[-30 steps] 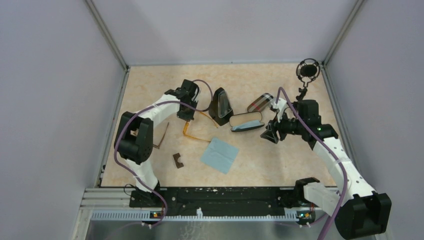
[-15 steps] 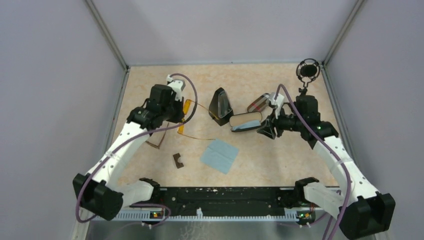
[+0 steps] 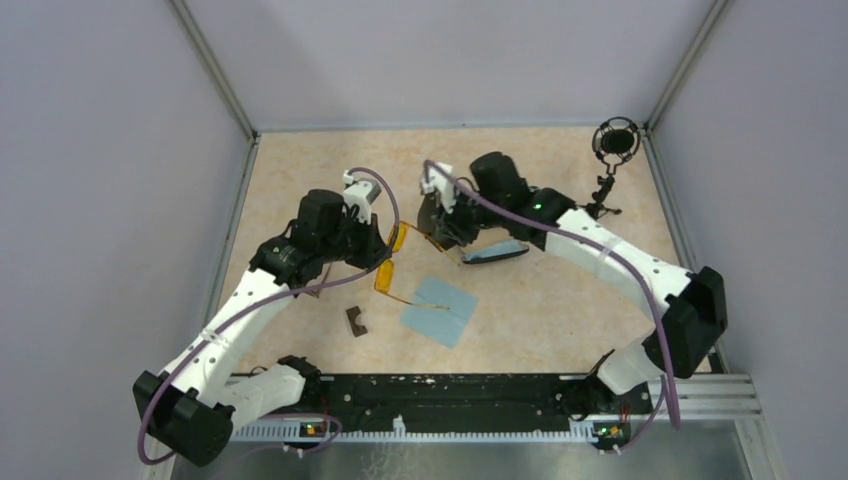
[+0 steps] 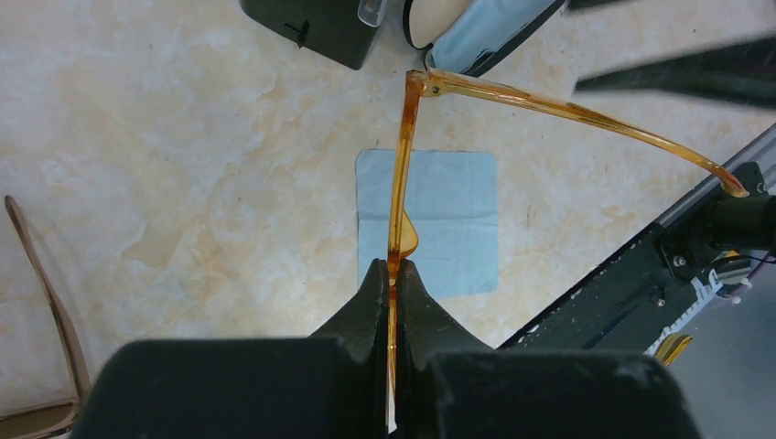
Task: Organize the sunglasses
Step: Fold the sunglasses at the center of the board.
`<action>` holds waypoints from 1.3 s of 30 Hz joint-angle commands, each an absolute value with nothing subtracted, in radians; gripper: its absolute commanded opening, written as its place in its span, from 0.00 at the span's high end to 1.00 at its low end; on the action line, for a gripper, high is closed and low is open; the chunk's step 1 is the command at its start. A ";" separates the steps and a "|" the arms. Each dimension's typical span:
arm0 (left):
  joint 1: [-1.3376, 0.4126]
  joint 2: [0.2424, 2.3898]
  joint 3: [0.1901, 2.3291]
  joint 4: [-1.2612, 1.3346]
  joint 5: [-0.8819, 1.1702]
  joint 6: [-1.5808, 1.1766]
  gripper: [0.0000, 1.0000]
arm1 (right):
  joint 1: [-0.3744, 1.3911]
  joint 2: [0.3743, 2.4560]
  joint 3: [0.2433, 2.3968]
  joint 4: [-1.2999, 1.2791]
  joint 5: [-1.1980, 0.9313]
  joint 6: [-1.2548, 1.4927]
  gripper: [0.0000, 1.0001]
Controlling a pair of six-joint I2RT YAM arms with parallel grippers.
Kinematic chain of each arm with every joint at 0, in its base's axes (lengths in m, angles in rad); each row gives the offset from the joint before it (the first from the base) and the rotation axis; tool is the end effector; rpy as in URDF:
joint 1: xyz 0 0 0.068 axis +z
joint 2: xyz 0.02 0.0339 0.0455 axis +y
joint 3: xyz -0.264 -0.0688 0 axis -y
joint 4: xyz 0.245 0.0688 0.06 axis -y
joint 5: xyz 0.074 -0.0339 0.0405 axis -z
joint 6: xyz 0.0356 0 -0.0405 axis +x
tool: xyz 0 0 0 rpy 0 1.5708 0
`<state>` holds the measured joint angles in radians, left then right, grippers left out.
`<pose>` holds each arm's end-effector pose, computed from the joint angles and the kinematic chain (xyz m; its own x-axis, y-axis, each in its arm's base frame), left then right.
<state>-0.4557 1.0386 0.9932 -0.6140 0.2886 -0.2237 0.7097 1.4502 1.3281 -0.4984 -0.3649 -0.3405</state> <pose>0.1922 -0.1055 0.3236 -0.6748 0.0939 -0.7320 0.4863 0.8027 -0.3454 0.2390 0.2221 0.3429 -0.1389 -0.5306 -0.8362 -0.9286 0.3631 -0.0761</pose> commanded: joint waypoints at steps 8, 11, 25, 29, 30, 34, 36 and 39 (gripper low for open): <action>-0.460 1.005 0.974 -0.486 0.397 -0.355 1.00 | 1.103 1.638 1.496 -0.619 -0.057 -0.461 0.67; -0.460 0.993 0.952 -0.479 0.379 -0.354 1.00 | 1.102 1.613 1.507 -0.627 -0.007 -0.461 0.68; -0.460 1.051 0.908 -0.402 0.304 -0.358 1.00 | 1.080 1.207 1.339 -0.817 -0.360 -0.654 0.72; -0.460 1.109 0.938 -0.387 0.294 -0.365 1.00 | 1.096 1.207 1.313 -0.836 -0.502 -0.657 0.82; -0.459 1.119 0.945 -0.381 0.301 -0.370 1.00 | 1.100 1.215 1.306 -0.835 -0.510 -0.656 0.84; -0.460 1.140 0.976 -0.363 0.321 -0.389 1.00 | 1.109 1.273 1.294 -0.860 -0.502 -0.680 0.91; -0.459 1.147 0.993 -0.365 0.318 -0.384 1.00 | 1.110 1.297 1.295 -0.877 -0.514 -0.690 0.92; -0.460 1.157 1.015 -0.380 0.316 -0.373 1.00 | 1.131 1.299 1.292 -0.887 -0.509 -0.702 0.92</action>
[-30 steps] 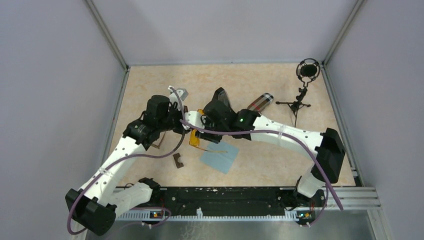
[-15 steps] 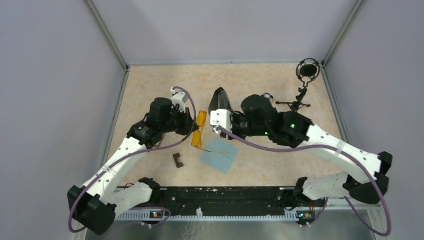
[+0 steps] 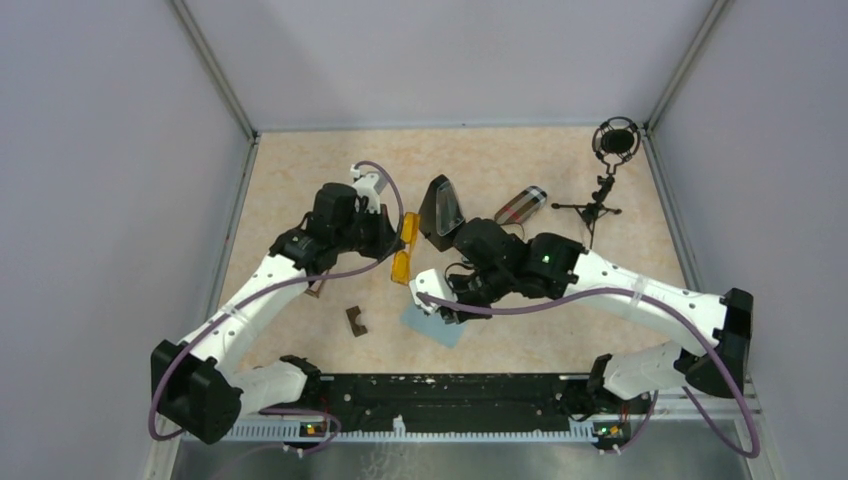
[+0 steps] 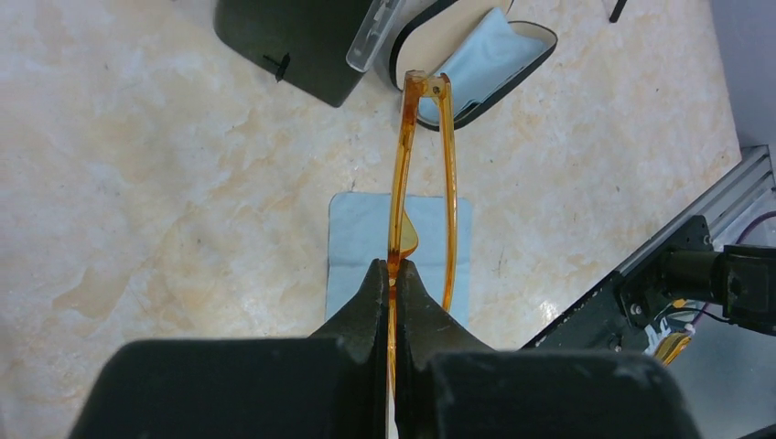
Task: Organize the sunglasses
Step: Fold the sunglasses at the center of the board.
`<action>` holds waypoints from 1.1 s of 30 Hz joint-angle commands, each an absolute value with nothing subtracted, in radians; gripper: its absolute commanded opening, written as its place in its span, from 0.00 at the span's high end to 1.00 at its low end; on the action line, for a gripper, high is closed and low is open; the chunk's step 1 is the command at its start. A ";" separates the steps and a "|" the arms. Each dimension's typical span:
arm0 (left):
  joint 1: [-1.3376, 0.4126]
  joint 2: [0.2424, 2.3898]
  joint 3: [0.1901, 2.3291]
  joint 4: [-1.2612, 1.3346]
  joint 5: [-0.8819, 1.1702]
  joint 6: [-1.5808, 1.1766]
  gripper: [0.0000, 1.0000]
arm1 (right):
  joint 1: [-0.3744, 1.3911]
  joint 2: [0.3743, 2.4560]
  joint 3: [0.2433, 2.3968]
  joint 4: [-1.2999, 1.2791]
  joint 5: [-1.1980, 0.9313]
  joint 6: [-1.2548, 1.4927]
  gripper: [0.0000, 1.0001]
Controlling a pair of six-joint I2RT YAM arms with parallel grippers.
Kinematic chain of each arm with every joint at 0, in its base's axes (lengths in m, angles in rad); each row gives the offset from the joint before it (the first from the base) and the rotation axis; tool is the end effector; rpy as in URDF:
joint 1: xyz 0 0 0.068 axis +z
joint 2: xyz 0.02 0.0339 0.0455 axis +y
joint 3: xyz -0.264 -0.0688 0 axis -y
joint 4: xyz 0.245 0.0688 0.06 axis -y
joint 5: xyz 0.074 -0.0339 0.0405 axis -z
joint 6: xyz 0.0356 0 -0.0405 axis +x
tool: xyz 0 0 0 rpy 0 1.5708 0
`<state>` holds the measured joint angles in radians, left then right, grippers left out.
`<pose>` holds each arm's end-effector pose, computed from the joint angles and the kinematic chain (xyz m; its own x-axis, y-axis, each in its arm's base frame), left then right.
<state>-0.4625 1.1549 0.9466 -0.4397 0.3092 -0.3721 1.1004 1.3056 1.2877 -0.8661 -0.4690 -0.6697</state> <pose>0.2202 -0.1219 0.2979 -0.7367 -0.0197 -0.6760 0.4018 0.7912 -0.4610 0.1053 0.2425 0.3421 0.2994 -0.6328 -0.7141 -0.9428 -0.3112 -0.1196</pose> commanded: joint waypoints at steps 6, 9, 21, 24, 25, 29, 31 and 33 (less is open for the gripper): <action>-0.460 1.147 1.023 -0.383 0.409 -0.365 1.00 | 1.129 1.335 1.287 -0.804 -0.235 -0.678 0.99; -0.462 1.121 0.995 -0.384 0.439 -0.345 1.00 | 1.040 1.349 1.324 -0.770 -0.216 -0.692 1.00; -0.469 1.058 0.883 -0.342 0.564 -0.340 1.00 | 0.861 1.499 1.448 -0.647 -0.368 -0.561 1.00; -0.473 1.038 0.857 -0.320 0.598 -0.346 1.00 | 0.851 1.530 1.461 -0.614 -0.414 -0.487 1.00; -0.476 1.031 0.850 -0.312 0.609 -0.347 1.00 | 0.847 1.536 1.460 -0.603 -0.426 -0.462 1.00; -0.484 1.004 0.826 -0.298 0.635 -0.357 1.00 | 0.846 1.574 1.459 -0.595 -0.439 -0.410 0.98; -0.485 0.996 0.826 -0.312 0.593 -0.370 1.00 | 0.836 1.575 1.462 -0.623 -0.446 -0.411 0.97; -0.486 1.002 0.849 -0.367 0.506 -0.371 1.00 | 0.806 1.543 1.455 -0.656 -0.482 -0.414 0.95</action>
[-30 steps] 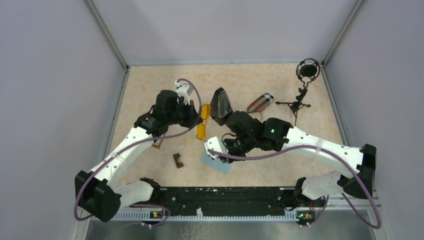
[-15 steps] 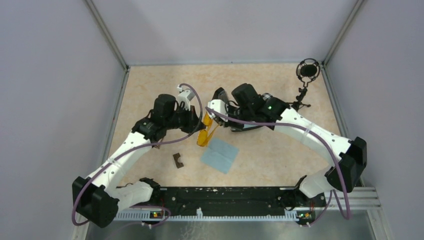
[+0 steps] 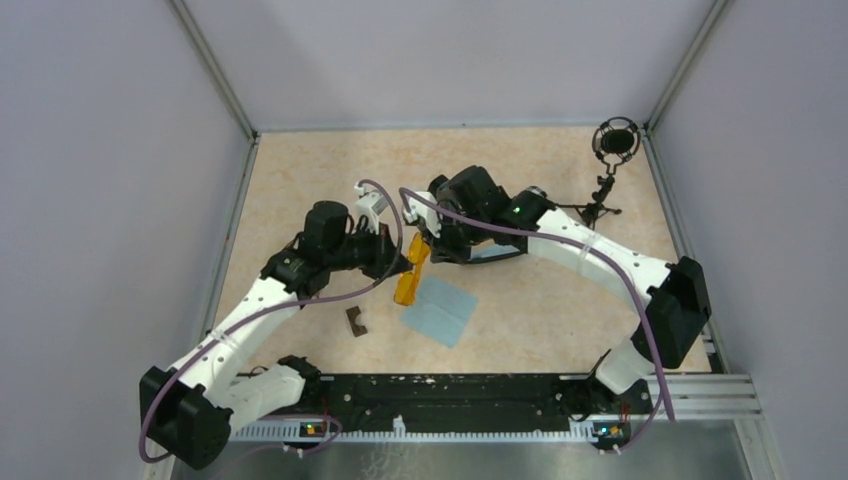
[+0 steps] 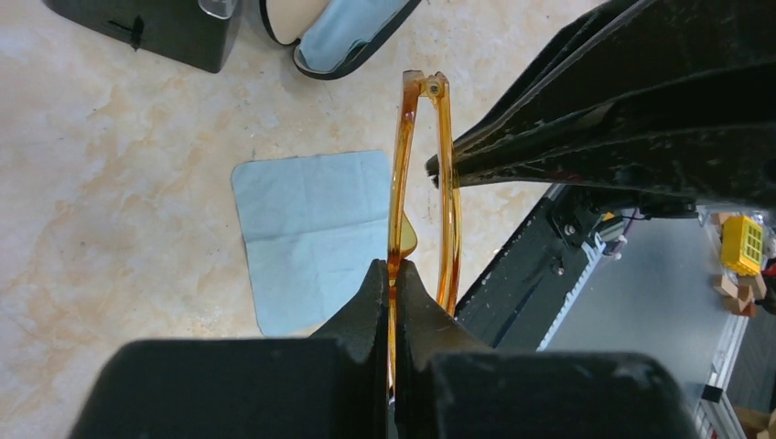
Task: Organize the sunglasses
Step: Fold the sunglasses at the center of the board, then place the sunglasses at the center of the board.
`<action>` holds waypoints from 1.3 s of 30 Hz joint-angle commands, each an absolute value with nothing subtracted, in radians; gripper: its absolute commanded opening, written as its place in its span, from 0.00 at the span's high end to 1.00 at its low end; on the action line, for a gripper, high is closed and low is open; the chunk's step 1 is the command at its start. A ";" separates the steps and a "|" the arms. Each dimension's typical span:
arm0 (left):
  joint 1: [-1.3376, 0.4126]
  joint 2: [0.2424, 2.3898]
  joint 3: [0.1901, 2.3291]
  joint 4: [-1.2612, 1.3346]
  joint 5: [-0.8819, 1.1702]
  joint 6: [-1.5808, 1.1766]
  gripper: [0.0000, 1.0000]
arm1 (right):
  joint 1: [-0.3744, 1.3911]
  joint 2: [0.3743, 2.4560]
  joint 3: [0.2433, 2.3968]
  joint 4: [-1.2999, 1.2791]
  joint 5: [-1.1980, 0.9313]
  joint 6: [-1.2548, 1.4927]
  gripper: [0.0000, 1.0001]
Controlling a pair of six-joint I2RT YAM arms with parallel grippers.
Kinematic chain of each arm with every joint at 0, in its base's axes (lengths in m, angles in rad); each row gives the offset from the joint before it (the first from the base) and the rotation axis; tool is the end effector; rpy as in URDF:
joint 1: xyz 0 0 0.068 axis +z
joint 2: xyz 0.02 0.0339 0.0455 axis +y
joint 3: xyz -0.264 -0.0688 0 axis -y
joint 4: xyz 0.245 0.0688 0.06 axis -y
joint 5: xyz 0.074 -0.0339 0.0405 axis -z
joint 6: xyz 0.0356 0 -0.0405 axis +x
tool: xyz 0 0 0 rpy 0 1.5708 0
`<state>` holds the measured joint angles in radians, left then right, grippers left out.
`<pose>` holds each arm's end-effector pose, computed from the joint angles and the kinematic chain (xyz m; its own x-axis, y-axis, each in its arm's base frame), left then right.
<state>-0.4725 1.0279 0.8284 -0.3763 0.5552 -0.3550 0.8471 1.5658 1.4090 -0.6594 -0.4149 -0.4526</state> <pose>0.1901 -0.1182 0.2930 -0.7259 0.0393 -0.6867 0.5632 0.6070 -0.5607 0.2164 0.2666 0.3209 -0.0540 -0.6655 -0.7444 -0.9921 0.1201 -0.0354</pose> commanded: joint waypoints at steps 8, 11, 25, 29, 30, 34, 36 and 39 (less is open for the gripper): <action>-0.613 1.105 0.951 -0.493 0.200 -0.316 1.00 | 0.491 1.233 1.276 -0.732 -0.581 -0.392 0.74; -0.727 1.191 1.019 -0.526 0.041 -0.318 1.00 | 0.244 1.109 1.172 -0.753 -0.642 -0.382 0.68; -1.035 1.696 1.405 -0.828 -0.380 -0.740 1.00 | -0.101 0.932 0.938 -0.825 -0.632 -0.459 0.61; -1.099 1.848 1.518 -0.937 -0.434 -0.790 1.00 | -0.111 0.940 0.930 -0.812 -0.596 -0.448 0.61; -1.111 1.879 1.541 -0.961 -0.444 -0.799 1.00 | -0.115 0.941 0.926 -0.812 -0.589 -0.451 0.61; -1.140 1.958 1.600 -1.016 -0.455 -0.818 1.00 | -0.121 0.927 0.902 -0.811 -0.573 -0.472 0.61; -1.147 1.980 1.619 -1.030 -0.455 -0.826 1.00 | -0.125 0.912 0.882 -0.799 -0.560 -0.475 0.61; -1.158 1.999 1.635 -1.021 -0.437 -0.821 1.00 | -0.128 0.902 0.867 -0.790 -0.553 -0.480 0.60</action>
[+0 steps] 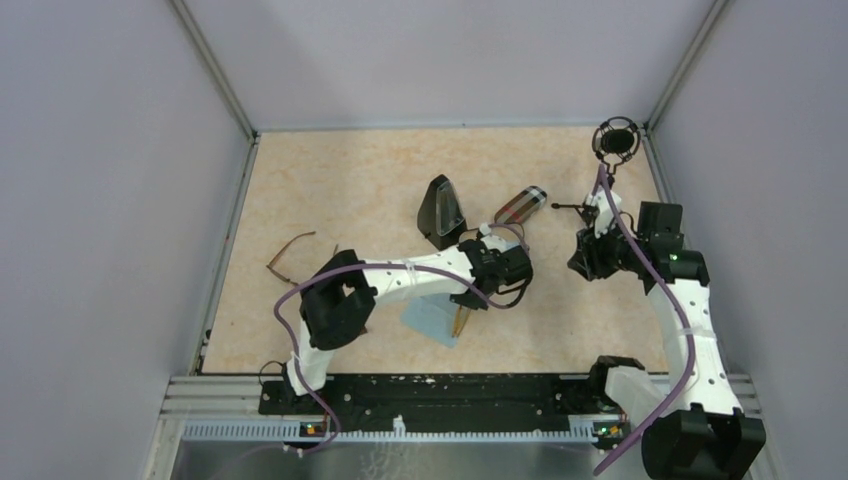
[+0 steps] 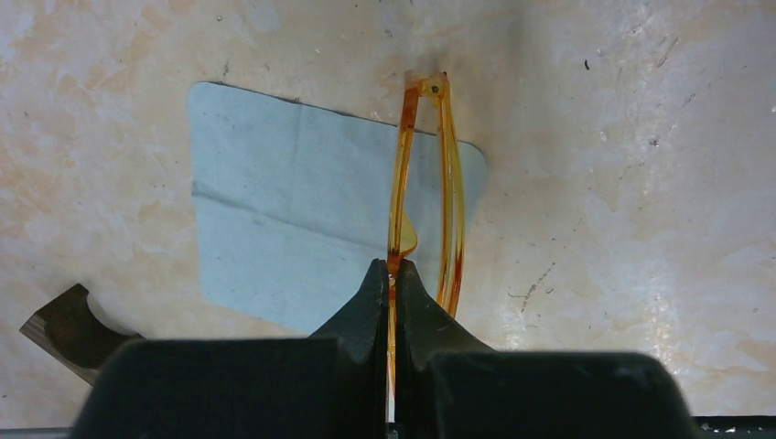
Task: Organize the sunglasses
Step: Place the sunglasses at the center of the board.
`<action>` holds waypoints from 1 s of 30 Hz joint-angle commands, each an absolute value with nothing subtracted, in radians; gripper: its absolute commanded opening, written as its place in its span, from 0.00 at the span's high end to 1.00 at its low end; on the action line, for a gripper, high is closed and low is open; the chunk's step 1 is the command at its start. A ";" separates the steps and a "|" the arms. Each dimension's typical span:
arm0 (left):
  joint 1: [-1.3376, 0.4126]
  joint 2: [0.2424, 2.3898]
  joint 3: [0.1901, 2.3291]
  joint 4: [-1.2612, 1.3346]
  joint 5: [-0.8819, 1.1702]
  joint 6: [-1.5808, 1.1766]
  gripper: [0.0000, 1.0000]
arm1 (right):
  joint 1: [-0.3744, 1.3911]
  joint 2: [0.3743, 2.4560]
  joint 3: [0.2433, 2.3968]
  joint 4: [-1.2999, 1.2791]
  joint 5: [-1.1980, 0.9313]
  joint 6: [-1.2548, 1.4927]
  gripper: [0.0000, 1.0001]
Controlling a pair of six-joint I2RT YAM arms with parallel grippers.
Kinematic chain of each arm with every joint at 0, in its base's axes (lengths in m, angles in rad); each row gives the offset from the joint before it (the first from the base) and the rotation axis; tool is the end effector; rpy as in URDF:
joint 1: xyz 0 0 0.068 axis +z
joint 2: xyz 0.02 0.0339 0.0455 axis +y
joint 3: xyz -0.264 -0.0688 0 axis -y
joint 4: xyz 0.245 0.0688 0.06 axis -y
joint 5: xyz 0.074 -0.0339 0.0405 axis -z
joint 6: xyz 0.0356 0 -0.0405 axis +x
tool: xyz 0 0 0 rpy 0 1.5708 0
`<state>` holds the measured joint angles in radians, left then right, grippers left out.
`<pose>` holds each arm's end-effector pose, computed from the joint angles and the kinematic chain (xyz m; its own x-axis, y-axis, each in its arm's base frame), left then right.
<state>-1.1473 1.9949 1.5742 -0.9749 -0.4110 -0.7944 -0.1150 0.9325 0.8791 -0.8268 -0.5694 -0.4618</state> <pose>0.1754 -0.3546 0.2038 -0.8594 0.3150 -0.4028 0.2769 0.9489 0.1513 0.1778 -0.0012 0.2922 -0.5766 -0.3112 -0.7554 -0.5601 0.8237 0.0882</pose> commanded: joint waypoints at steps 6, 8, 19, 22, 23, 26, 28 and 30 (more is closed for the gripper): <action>-1.160 2.049 1.689 -1.001 -0.375 -0.798 0.90 | -0.140 0.926 0.858 -0.769 -0.557 -0.488 0.60; -1.160 2.065 1.712 -0.996 -0.356 -0.788 0.84 | -0.149 0.937 0.858 -0.762 -0.562 -0.492 0.60; -1.178 2.162 1.875 -1.046 -0.317 -0.763 0.64 | -0.222 0.953 0.849 -0.768 -0.615 -0.530 0.60; -1.195 2.112 1.872 -1.027 -0.343 -0.759 0.59 | -0.233 0.953 0.839 -0.768 -0.621 -0.537 0.60; -1.195 2.094 1.867 -1.027 -0.354 -0.761 0.57 | -0.233 0.950 0.834 -0.766 -0.620 -0.538 0.60; -1.194 2.020 1.795 -1.014 -0.383 -0.773 0.53 | -0.233 0.934 0.830 -0.773 -0.639 -0.546 0.59; -1.195 1.950 1.683 -0.960 -0.380 -0.782 0.51 | -0.233 0.925 0.839 -0.815 -0.693 -0.585 0.53; -1.194 1.857 1.519 -0.839 -0.323 -0.783 0.52 | -0.228 0.917 0.844 -0.858 -0.761 -0.629 0.45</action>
